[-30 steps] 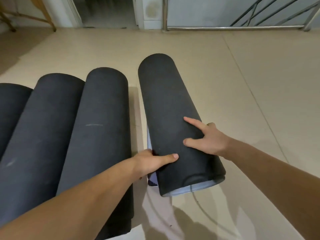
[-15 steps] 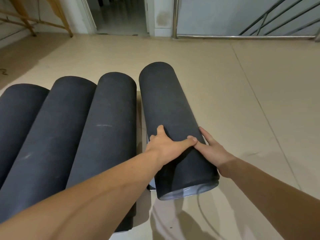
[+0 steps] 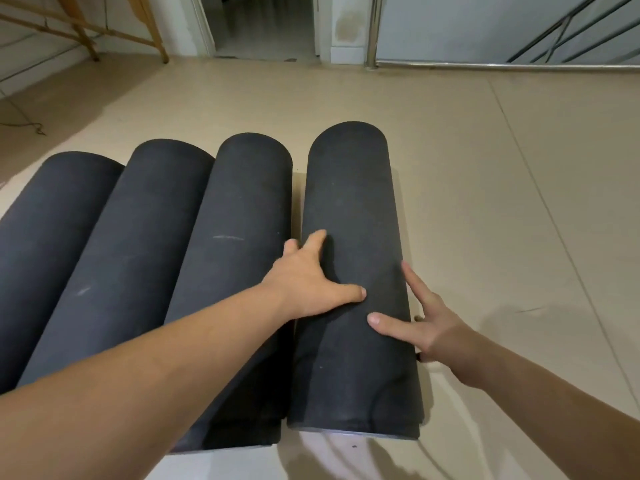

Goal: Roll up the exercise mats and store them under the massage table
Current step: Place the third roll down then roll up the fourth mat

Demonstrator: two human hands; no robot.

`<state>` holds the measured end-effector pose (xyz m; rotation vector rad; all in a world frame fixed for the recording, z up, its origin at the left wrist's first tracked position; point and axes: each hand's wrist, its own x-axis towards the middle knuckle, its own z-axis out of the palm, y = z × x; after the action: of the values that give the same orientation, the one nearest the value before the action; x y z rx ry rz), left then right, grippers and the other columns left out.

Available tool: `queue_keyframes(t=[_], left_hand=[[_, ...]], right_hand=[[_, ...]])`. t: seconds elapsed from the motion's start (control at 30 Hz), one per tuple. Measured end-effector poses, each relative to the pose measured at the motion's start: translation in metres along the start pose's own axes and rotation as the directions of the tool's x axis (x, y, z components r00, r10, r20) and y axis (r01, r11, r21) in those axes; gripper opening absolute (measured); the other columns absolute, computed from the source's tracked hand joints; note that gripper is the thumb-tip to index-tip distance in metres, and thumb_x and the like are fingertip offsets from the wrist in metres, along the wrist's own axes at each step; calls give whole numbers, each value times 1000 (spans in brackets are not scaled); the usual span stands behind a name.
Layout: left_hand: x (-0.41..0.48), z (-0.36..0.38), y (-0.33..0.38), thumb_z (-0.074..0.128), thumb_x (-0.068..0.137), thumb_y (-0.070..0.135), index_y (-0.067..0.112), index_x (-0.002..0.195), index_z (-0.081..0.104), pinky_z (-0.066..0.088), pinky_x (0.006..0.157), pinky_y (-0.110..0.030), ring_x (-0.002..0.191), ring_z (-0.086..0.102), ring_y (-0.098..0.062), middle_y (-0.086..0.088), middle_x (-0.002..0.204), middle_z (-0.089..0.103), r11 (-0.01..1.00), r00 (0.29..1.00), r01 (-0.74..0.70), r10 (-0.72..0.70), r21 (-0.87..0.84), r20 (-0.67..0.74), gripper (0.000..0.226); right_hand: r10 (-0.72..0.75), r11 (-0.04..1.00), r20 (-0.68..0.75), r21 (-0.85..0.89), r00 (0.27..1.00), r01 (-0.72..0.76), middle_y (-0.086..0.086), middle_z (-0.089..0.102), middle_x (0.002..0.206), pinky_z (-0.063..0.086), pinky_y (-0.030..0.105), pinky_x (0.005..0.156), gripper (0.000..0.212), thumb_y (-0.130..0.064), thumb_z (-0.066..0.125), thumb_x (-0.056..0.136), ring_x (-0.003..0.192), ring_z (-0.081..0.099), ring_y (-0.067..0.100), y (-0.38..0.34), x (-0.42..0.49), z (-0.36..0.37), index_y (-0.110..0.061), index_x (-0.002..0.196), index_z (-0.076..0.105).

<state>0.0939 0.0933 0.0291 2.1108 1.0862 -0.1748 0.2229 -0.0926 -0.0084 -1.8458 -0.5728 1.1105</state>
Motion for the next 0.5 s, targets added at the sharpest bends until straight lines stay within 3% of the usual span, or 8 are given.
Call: queue_keyframes(t=[0.07, 0.2, 0.3, 0.43, 0.5], left_hand=[[-1, 4, 5, 84, 62, 74, 44, 164, 10, 43, 111, -34, 144, 42, -26, 0, 160, 28, 999, 998, -32, 31, 17, 59, 129], [5, 11, 7, 85, 50, 81, 47, 162, 7, 48, 110, -41, 137, 46, -25, 0, 157, 30, 991, 998, 42, -36, -126, 49, 141], [11, 16, 5, 91, 48, 73, 42, 159, 11, 52, 104, -38, 119, 50, -18, 3, 145, 38, 968, 998, 61, -58, -244, 17, 140], [22, 15, -19, 96, 37, 70, 47, 159, 12, 53, 106, -37, 127, 56, -15, 10, 147, 48, 912, 997, 71, -74, -404, 9, 150], [19, 8, -23, 97, 43, 65, 43, 161, 13, 51, 105, -31, 126, 56, -11, 13, 144, 49, 912, 998, 62, -56, -405, 28, 147]], right_hand=[[-14, 998, 55, 59, 998, 11, -22, 46, 152, 57, 41, 100, 132, -62, 102, 43, 131, 59, 12, -2, 10, 2, -75, 148, 22], [-90, 994, 43, -56, 995, 92, -21, 43, 154, 43, 37, 117, 134, -60, 102, 39, 140, 49, 8, -10, 28, 8, -73, 149, 26], [-107, 983, 74, -145, 992, 116, -20, 41, 153, 40, 32, 116, 133, -60, 102, 38, 142, 43, 6, -26, 39, 9, -72, 148, 28], [-91, 958, 87, -264, 992, 111, -14, 39, 146, 42, 30, 111, 111, -65, 95, 54, 137, 46, 12, -41, 48, 10, -75, 145, 31], [-102, 942, 80, -312, 992, 122, -13, 35, 135, 42, 28, 108, 103, -67, 91, 63, 130, 47, 13, -39, 47, 8, -75, 145, 29]])
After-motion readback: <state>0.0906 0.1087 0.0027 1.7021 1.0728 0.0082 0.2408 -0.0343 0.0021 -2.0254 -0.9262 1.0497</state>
